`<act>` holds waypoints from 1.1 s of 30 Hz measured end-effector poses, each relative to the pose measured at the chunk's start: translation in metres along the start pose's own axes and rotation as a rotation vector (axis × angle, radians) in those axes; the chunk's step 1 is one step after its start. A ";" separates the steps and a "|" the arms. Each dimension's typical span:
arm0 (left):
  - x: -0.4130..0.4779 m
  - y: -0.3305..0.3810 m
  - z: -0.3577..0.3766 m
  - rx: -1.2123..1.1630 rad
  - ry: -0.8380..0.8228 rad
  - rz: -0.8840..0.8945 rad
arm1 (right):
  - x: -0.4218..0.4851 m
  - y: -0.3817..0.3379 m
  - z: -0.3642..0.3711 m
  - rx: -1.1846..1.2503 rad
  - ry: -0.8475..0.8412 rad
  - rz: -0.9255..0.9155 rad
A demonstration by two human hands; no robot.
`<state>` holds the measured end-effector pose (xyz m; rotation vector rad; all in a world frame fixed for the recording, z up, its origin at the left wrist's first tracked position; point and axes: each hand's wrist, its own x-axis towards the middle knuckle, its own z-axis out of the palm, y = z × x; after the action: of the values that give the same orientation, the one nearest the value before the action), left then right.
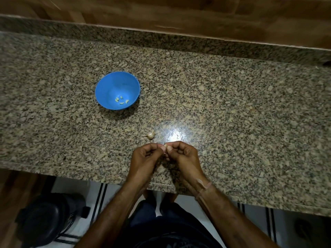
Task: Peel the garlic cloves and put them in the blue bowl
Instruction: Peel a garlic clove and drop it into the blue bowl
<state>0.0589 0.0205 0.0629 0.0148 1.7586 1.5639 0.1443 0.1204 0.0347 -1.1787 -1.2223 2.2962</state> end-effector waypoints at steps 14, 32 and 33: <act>0.001 -0.017 0.008 0.204 0.088 0.045 | 0.007 0.003 0.000 -0.022 0.040 0.070; 0.009 -0.004 -0.003 0.422 0.080 0.296 | 0.016 -0.002 -0.016 -0.688 -0.015 -0.342; 0.009 -0.003 -0.003 0.413 0.092 0.289 | 0.015 -0.003 -0.016 -0.640 -0.025 -0.329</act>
<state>0.0523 0.0217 0.0553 0.4208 2.2025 1.3824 0.1467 0.1396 0.0245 -1.0155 -2.0747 1.7283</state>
